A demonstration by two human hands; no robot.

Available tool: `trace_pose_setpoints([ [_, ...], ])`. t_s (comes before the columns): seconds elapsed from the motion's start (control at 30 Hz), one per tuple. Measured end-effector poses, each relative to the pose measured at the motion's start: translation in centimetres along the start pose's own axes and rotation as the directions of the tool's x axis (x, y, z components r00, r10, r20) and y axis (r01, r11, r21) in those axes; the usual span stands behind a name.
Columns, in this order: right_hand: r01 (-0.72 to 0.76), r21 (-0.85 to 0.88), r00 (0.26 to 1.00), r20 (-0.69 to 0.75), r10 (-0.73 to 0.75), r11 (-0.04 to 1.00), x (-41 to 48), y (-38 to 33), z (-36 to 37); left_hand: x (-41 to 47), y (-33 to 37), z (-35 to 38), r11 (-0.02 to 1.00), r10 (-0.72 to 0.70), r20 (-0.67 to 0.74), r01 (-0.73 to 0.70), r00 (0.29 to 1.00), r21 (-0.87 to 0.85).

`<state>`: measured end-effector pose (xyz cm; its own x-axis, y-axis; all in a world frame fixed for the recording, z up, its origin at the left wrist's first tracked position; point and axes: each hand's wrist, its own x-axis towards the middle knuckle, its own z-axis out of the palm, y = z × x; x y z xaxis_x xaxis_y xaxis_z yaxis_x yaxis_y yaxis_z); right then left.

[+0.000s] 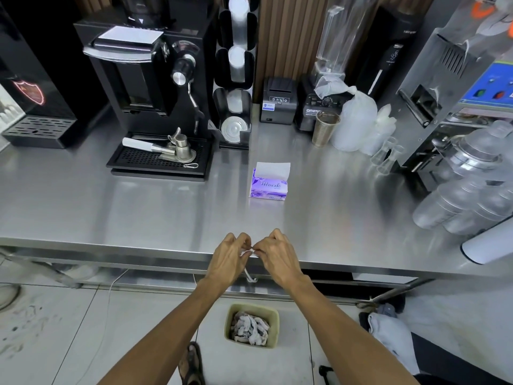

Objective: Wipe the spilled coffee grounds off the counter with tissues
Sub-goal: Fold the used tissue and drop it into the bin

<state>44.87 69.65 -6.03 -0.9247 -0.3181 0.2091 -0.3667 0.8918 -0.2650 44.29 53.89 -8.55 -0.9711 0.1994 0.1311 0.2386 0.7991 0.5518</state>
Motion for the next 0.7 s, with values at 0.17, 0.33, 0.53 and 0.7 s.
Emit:
trace_pose_setpoints([
  [0.17,0.022,0.01,1.0,0.018,-0.022,1.0,-1.5,0.2,-0.5,-1.2,0.3,0.2,0.998,0.05,0.034,-0.048,0.998,-0.046],
  [0.33,-0.069,0.113,0.996,-0.041,0.074,0.991,-6.2,-0.1,0.3,-4.1,0.6,1.1,0.991,0.112,0.077,-0.105,0.991,-0.087],
  [0.53,-0.209,0.165,0.976,-0.032,0.217,0.964,-9.8,-0.4,3.2,-6.2,-1.0,4.1,0.968,0.237,0.135,-0.222,0.962,-0.117],
  [0.7,-0.279,0.127,0.96,-0.002,0.281,0.952,-12.4,1.0,11.2,-7.8,-5.8,10.5,0.966,0.217,0.247,-0.172,0.944,-0.192],
])
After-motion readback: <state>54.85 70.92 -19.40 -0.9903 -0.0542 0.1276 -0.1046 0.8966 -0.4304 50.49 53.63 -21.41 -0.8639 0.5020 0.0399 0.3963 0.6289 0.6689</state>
